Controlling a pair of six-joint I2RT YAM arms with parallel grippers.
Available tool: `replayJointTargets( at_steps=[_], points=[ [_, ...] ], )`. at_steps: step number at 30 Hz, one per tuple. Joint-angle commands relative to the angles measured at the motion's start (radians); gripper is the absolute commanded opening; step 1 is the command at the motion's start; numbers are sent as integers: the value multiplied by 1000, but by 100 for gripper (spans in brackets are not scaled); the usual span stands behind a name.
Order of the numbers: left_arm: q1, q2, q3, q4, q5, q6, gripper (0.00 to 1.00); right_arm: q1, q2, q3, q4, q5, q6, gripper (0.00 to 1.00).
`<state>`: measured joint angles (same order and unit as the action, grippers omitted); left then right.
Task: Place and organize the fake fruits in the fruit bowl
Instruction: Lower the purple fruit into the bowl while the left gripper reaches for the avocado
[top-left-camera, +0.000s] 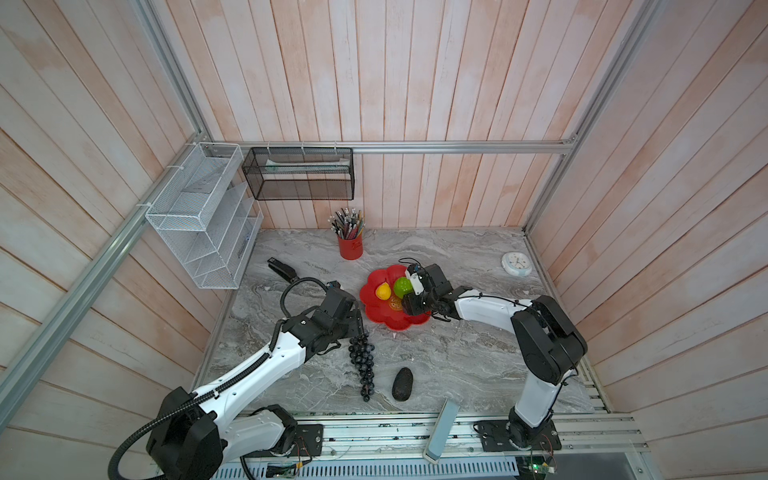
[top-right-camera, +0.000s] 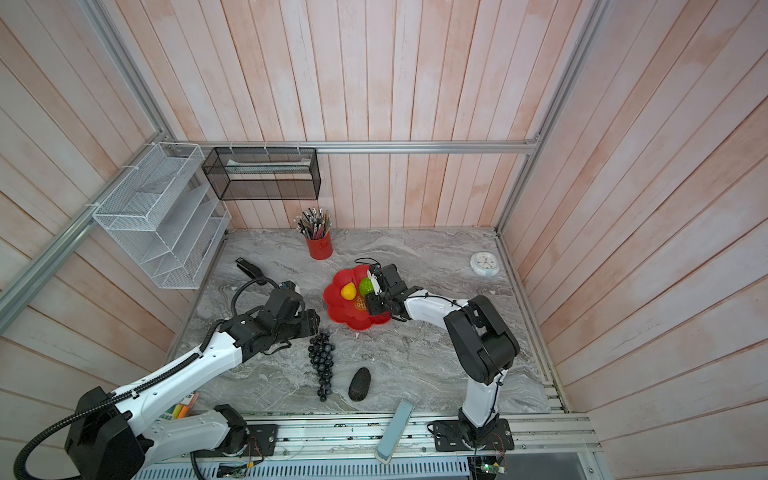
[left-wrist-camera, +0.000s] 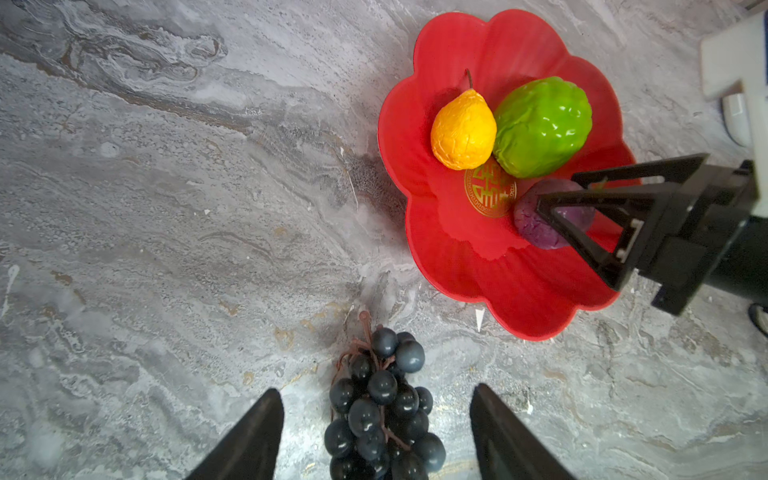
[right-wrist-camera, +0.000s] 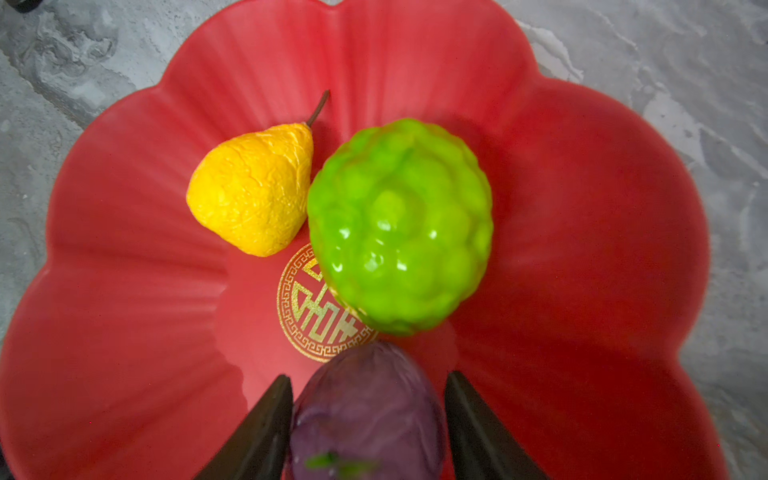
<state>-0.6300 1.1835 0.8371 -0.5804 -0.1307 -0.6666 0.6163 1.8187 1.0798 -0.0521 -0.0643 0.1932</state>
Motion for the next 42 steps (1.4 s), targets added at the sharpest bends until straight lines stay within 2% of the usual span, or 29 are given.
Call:
replayJointTargets(
  at_steps=[1,10,15,20,24,31,37,42],
  points=[
    [-8,-16,34,-37,18,-14,74,-3,9,-7,8,34,-23,66],
    [-41,-9,64,-84,114,-4,77,-3,-78,12,-22,55,-40,73],
    [-132,38,94,-73,217,42,77,-2,-153,25,-65,51,-40,75],
    [-261,137,123,-102,314,90,77,-4,-247,-9,-67,63,-31,76],
    [-349,196,153,-147,329,102,77,-4,-297,-64,-41,110,-20,77],
    [-428,363,232,-146,373,112,77,-14,-359,-152,-3,135,7,77],
    [-455,478,283,-207,302,108,78,-25,-417,-219,25,126,21,77],
    [-462,516,274,-172,329,101,78,-34,-440,-250,41,115,25,76]
  ],
)
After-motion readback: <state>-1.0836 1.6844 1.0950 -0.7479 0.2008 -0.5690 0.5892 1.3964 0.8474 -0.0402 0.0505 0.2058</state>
